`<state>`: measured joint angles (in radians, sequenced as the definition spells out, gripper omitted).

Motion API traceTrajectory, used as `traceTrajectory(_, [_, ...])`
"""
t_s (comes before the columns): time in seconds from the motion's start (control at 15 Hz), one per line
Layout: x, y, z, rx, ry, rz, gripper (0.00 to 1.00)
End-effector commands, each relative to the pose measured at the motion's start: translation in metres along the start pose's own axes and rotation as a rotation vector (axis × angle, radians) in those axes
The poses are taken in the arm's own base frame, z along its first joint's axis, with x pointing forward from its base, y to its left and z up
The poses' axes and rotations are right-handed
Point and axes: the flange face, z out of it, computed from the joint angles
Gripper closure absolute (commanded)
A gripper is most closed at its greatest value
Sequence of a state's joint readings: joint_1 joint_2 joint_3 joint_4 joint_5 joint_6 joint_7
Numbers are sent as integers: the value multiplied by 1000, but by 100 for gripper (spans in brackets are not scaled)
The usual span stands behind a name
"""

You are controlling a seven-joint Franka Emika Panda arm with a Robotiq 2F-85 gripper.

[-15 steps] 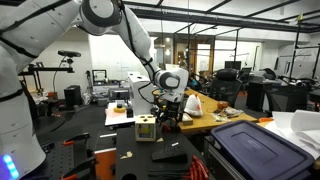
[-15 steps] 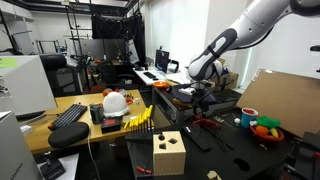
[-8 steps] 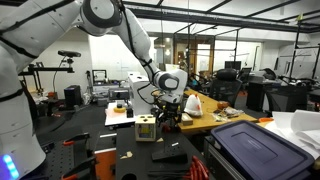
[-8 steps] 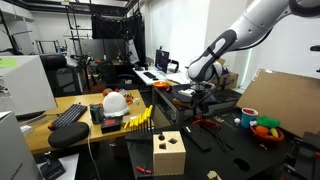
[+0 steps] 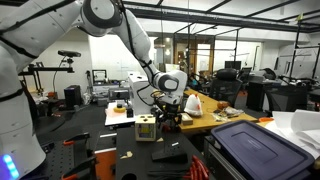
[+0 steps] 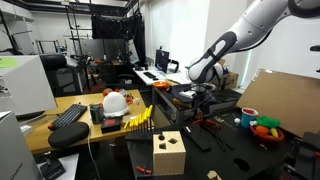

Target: Move the red object to the next hole

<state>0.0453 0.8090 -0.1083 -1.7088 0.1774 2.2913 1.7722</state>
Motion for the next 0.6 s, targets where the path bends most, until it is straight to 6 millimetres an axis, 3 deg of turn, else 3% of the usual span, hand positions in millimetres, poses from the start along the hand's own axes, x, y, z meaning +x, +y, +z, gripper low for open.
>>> traceTrajectory(0.0, [0,5,-1,27,7,-13,25])
traceTrajectory(0.13, [0,7,1,33,8,-18,32])
traceTrajectory(0.53, [-2,12,2,50,23,-39,80])
